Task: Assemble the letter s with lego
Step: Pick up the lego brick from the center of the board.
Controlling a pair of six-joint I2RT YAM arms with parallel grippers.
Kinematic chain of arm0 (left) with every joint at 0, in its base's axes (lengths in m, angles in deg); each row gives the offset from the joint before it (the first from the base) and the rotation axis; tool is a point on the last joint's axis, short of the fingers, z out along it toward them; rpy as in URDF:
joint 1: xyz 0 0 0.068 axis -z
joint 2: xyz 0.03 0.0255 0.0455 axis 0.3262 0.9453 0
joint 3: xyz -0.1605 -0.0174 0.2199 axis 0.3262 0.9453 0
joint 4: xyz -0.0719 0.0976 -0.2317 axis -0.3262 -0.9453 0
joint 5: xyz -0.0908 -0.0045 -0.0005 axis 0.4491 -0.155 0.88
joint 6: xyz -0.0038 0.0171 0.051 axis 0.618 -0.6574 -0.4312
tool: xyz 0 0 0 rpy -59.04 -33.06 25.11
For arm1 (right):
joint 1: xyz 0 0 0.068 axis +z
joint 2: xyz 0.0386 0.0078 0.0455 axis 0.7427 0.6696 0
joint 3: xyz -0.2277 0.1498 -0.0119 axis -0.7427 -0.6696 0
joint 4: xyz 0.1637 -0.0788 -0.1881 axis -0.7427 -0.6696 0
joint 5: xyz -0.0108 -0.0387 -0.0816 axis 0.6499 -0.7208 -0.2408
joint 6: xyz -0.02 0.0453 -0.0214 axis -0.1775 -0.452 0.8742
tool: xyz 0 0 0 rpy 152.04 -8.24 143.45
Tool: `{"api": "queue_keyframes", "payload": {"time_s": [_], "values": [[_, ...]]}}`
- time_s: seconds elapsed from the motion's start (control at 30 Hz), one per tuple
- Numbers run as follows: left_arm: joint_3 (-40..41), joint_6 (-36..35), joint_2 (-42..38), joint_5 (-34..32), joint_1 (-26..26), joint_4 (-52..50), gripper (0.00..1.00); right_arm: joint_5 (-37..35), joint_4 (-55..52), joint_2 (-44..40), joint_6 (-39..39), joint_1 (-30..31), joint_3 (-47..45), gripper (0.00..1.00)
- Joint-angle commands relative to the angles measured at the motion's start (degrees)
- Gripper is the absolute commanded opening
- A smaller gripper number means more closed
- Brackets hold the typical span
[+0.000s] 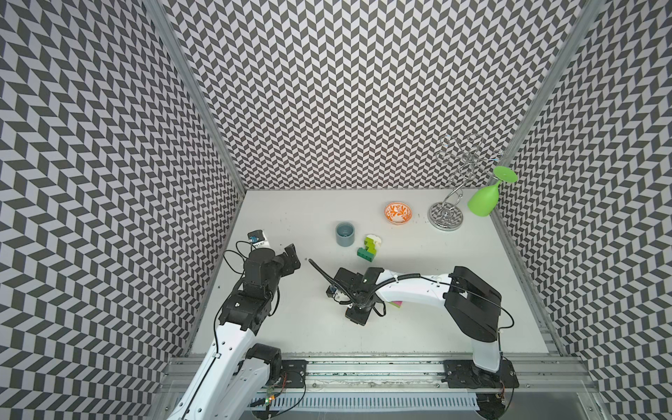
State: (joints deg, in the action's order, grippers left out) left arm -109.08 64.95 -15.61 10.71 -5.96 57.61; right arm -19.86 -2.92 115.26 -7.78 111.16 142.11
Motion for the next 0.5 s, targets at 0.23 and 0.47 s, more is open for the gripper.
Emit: {"api": "queue_keyframes", "payload": {"time_s": [0.23, 0.47], "values": [[0.0, -1.0, -0.9, -0.7, -0.4, 0.1, 0.89, -1.1, -1.5, -7.8, 3.8, -2.4, -0.3, 0.16], [0.1, -1.0, -1.1, -0.6, -0.5, 0.1, 0.89, -4.0, 0.0, -16.6, 12.1, -9.5, -6.7, 0.08]]}}
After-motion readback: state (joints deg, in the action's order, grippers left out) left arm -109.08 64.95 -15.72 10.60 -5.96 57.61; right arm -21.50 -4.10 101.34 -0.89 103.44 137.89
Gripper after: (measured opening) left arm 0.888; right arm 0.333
